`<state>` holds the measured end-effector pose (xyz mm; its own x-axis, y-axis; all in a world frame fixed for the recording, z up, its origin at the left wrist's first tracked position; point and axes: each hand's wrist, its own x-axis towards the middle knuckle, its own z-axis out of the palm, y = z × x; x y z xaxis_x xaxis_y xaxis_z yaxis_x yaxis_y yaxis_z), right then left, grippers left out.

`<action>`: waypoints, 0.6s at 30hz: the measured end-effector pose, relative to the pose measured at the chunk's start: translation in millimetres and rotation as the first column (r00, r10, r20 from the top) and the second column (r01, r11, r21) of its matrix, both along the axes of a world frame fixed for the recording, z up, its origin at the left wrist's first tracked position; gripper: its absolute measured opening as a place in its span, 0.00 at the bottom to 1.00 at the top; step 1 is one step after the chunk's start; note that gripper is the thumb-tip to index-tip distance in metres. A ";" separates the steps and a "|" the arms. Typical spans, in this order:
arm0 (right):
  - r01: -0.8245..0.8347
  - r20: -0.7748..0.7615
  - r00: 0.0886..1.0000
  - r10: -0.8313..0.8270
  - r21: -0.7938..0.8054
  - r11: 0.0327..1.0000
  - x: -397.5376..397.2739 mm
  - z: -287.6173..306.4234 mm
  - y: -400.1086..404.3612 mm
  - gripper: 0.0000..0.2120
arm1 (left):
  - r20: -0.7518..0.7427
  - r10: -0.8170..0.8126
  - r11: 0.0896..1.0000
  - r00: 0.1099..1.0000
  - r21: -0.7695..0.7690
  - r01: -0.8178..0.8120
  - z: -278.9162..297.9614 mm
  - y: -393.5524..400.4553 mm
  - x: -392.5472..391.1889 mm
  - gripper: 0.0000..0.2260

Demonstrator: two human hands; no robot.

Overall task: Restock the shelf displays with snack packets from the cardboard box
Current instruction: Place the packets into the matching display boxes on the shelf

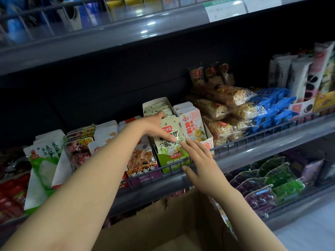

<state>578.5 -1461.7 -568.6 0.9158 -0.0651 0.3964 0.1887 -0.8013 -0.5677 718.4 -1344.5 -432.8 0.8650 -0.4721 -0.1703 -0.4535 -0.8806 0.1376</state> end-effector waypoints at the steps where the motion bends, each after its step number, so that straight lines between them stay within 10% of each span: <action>1: 0.006 0.000 1.000 -0.006 -0.019 1.000 0.1 0.0 0.0 0.30 | -0.005 0.002 1.000 1.000 -0.004 -0.002 -0.2 0.2 0.3 0.46; 18: 0.004 0.017 1.000 -0.003 -0.045 0.999 -0.3 -0.9 0.2 0.24 | 0.115 -0.023 0.998 0.993 -0.050 0.029 -12.1 -0.1 -8.5 0.50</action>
